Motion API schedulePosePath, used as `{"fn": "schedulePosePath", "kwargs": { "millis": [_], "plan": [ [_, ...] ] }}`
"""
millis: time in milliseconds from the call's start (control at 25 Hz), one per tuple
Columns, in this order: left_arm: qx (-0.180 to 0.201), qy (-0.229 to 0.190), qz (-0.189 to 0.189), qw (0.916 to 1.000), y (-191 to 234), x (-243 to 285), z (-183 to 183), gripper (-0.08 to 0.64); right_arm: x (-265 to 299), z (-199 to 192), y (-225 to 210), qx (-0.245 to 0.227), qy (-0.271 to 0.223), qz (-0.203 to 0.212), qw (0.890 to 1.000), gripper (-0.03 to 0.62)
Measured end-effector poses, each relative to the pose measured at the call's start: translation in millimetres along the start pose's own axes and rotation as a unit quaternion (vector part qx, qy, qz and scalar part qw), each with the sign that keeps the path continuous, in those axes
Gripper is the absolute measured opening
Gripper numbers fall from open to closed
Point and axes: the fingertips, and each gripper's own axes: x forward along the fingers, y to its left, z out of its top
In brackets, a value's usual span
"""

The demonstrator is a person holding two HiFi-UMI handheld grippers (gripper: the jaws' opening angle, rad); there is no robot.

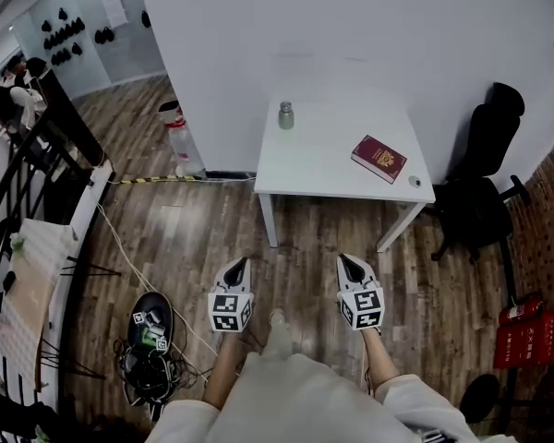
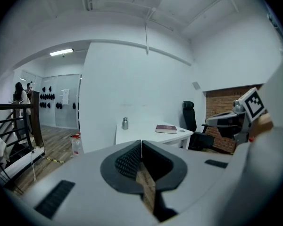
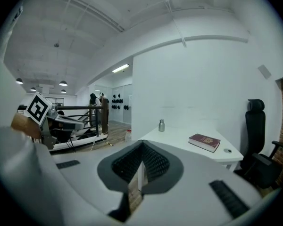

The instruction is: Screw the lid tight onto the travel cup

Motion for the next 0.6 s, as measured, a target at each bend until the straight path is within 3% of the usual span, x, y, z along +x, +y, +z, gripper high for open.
{"fn": "schedulePosePath", "kwargs": {
  "millis": [600],
  "plan": [
    [0.001, -0.003, -0.022, 0.9997, 109.8, 155.8, 69.2, 0.009, 175.2, 69.9, -48.1, -0.003, 0.001, -0.023, 1.0, 0.0]
  ]
}}
